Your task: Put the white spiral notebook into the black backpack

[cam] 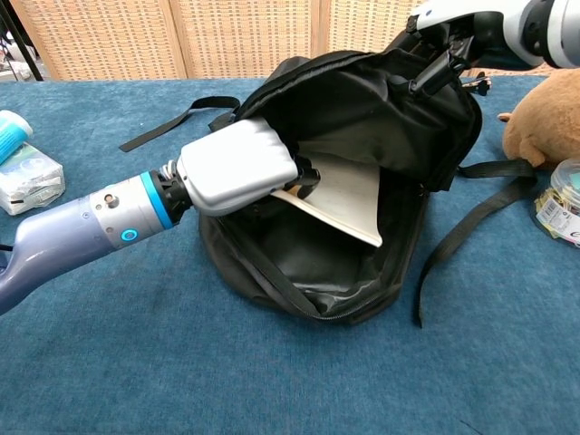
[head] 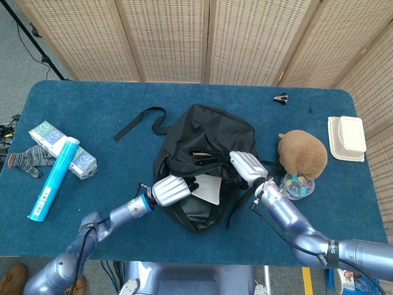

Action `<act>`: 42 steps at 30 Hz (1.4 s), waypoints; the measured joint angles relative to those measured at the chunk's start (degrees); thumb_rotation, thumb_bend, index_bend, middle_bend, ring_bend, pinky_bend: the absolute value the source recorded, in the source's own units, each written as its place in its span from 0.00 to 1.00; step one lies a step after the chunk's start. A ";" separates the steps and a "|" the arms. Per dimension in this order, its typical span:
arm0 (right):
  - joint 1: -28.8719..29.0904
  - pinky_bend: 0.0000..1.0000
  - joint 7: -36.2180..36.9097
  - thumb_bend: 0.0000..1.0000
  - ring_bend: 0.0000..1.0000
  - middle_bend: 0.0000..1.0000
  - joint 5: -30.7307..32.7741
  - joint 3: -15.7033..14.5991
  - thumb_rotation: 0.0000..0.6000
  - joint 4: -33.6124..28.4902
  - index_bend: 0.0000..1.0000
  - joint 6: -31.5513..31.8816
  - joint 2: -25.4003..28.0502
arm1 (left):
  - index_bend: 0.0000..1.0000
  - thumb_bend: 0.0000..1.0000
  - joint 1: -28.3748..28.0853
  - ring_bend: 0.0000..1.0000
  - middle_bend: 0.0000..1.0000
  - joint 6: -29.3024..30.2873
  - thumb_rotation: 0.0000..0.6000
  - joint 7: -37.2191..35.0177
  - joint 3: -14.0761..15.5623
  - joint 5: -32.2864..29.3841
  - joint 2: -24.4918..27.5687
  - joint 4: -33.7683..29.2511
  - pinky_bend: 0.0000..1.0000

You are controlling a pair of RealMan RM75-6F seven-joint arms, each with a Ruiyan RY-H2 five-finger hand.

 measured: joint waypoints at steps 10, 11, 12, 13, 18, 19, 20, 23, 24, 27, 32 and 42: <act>0.28 0.73 1.35 0.65 0.58 0.63 -0.41 -0.66 1.00 -0.71 0.60 -0.84 0.72 | 0.77 0.49 -1.58 0.50 0.62 -4.24 1.00 1.88 -1.89 -3.18 -0.61 -0.40 0.59; 0.29 0.73 1.44 0.65 0.58 0.63 -0.55 -0.75 1.00 -0.81 0.60 -0.91 0.82 | 0.77 0.49 -1.58 0.50 0.62 -4.47 1.00 1.80 -2.18 -3.57 -0.80 -0.54 0.59; 0.30 0.73 1.50 0.65 0.58 0.63 -0.67 -0.83 1.00 -0.86 0.60 -0.96 0.89 | 0.77 0.49 -1.59 0.50 0.62 -4.71 1.00 1.77 -2.41 -3.87 -0.99 -0.62 0.59; 0.30 0.73 1.57 0.65 0.58 0.63 -0.76 -0.90 1.00 -0.90 0.60 -1.01 0.95 | 0.77 0.49 -1.62 0.50 0.62 -4.98 1.00 1.89 -2.56 -4.10 -1.22 -0.61 0.59; 0.37 0.73 2.21 0.65 0.58 0.63 -0.81 -1.06 1.00 -0.79 0.60 -1.09 1.20 | 0.77 0.49 -1.86 0.51 0.62 -5.87 1.00 3.10 -3.09 -4.99 -2.20 -0.06 0.59; 0.37 0.73 2.31 0.65 0.58 0.63 -0.89 -1.13 1.00 -0.79 0.60 -1.12 1.26 | 0.78 0.49 -1.94 0.51 0.62 -6.34 1.00 3.17 -3.37 -5.43 -2.41 0.01 0.59; 0.36 0.73 2.41 0.65 0.58 0.63 -0.95 -1.24 1.00 -0.76 0.60 -1.15 1.32 | 0.77 0.49 -1.97 0.51 0.62 -6.48 1.00 3.19 -3.49 -5.62 -2.50 0.04 0.59; 0.36 0.73 2.77 0.65 0.58 0.63 -1.00 -1.34 1.00 -0.62 0.60 -1.15 1.46 | 0.74 0.48 -1.98 0.46 0.57 -6.86 1.00 2.97 -3.65 -6.02 -2.60 0.06 0.58; 0.38 0.73 2.82 0.65 0.58 0.63 -1.04 -1.36 1.00 -0.54 0.60 -1.12 1.51 | 0.70 0.47 -1.93 0.43 0.53 -6.85 1.00 2.59 -3.62 -6.03 -2.53 -0.06 0.56; 0.46 0.73 2.81 0.65 0.58 0.63 -1.15 -1.47 1.00 -0.21 0.60 -0.88 1.57 | 0.54 0.42 -1.70 0.33 0.39 -6.64 1.00 0.61 -3.38 -6.03 -2.10 -0.76 0.53; 0.52 0.73 2.88 0.65 0.58 0.63 -0.78 -1.76 1.00 0.96 0.60 -0.22 1.08 | 0.37 0.23 -0.84 0.25 0.31 -4.25 1.00 -1.67 -2.35 -5.36 -0.86 -2.11 0.51; 0.97 0.73 2.44 0.65 0.58 0.63 0.19 -2.37 1.00 3.13 0.60 0.46 -0.20 | 0.29 0.03 1.16 0.20 0.23 2.24 1.00 -5.87 -0.30 -3.39 2.47 -5.92 0.50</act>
